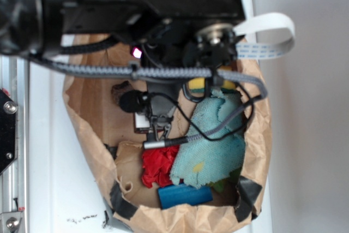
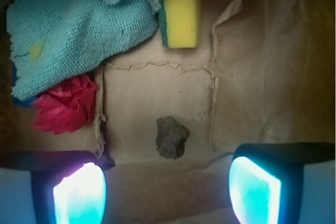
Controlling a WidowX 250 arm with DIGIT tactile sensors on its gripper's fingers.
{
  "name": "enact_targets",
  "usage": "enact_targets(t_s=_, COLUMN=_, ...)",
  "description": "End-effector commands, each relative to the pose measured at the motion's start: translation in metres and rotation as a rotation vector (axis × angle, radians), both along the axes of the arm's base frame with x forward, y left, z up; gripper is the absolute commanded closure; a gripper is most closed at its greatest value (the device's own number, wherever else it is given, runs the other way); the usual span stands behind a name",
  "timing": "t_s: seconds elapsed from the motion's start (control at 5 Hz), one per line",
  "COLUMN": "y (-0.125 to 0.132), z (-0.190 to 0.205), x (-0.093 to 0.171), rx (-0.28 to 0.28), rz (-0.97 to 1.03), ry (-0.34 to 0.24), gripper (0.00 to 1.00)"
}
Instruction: Grab the rock.
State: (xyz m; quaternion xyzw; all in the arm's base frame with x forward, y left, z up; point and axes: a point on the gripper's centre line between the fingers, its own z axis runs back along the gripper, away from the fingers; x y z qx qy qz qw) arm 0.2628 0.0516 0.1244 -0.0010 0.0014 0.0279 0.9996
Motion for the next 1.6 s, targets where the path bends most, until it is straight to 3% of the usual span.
enact_targets(t_s=0.0, y=-0.016, z=-0.015, x=-0.027, rx=-0.015, rz=-0.073, ry=-0.065, gripper=0.0)
enact_targets(t_s=0.4, y=-0.021, z=-0.035, x=-0.043, rx=-0.039, rz=-0.047, ry=-0.125, gripper=0.0)
enact_targets(t_s=1.2, y=-0.021, z=-0.035, x=-0.043, rx=-0.039, rz=-0.047, ry=-0.125, gripper=0.0)
enact_targets(t_s=1.4, y=-0.02, z=-0.028, x=-0.047, rx=-0.063, rz=-0.052, ry=-0.12, gripper=0.0)
